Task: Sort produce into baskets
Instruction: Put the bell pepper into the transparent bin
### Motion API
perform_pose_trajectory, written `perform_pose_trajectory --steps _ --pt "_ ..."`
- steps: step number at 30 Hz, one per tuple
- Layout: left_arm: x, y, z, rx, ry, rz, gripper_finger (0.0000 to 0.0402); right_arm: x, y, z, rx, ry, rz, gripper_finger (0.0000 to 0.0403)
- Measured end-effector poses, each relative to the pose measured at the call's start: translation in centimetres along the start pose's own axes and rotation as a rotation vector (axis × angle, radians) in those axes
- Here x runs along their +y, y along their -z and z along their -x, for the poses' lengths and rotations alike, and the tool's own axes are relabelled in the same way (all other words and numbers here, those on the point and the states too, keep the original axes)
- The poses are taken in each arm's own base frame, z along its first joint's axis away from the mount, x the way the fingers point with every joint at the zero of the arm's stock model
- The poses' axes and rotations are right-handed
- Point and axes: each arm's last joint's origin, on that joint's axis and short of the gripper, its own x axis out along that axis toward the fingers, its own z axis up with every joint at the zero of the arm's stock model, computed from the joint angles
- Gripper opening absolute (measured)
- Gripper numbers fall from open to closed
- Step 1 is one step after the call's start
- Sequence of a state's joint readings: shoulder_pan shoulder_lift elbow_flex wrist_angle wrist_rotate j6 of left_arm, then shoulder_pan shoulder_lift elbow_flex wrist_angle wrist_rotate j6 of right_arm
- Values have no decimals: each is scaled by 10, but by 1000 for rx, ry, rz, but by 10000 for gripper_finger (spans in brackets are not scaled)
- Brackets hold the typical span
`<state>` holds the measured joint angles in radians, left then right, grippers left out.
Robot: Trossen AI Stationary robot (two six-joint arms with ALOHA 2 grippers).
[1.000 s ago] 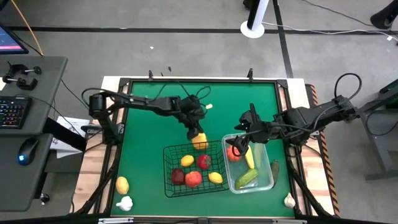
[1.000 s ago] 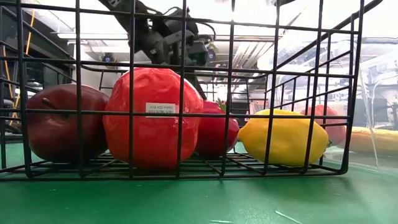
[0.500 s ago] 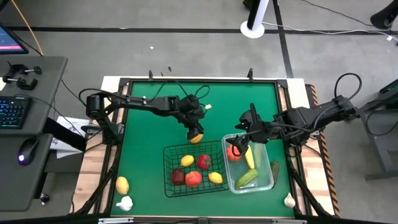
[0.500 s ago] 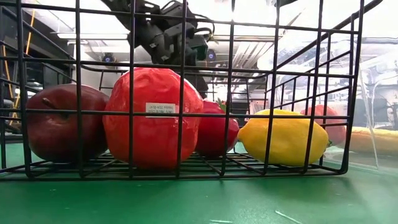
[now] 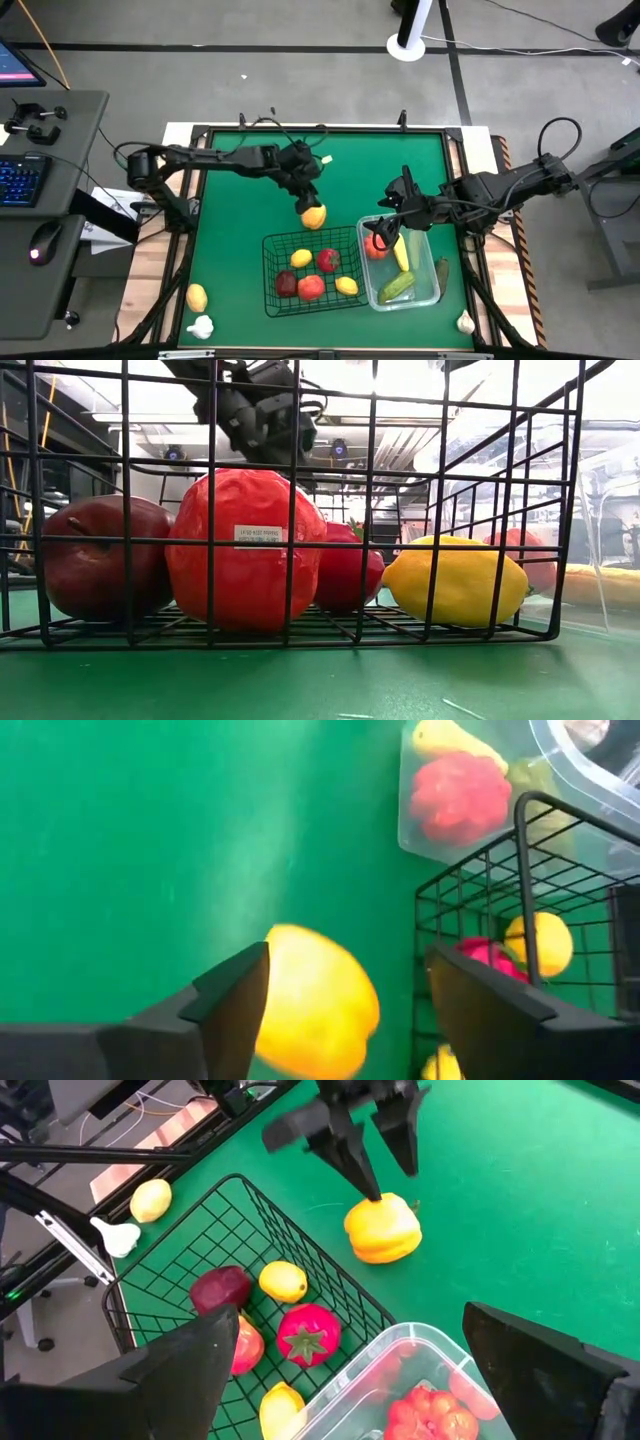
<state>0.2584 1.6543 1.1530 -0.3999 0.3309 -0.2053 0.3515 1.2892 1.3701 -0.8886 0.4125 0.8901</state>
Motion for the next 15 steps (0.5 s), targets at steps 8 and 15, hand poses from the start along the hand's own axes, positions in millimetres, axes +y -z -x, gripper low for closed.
perform_pose_trajectory --steps 8,15 --pt "3 13 11 73 -213 327 297 -1 0 0 -6 23 7 378" --pt "-15 10 5 -40 -253 455 299 -3 0 0 -21 46 11 378"
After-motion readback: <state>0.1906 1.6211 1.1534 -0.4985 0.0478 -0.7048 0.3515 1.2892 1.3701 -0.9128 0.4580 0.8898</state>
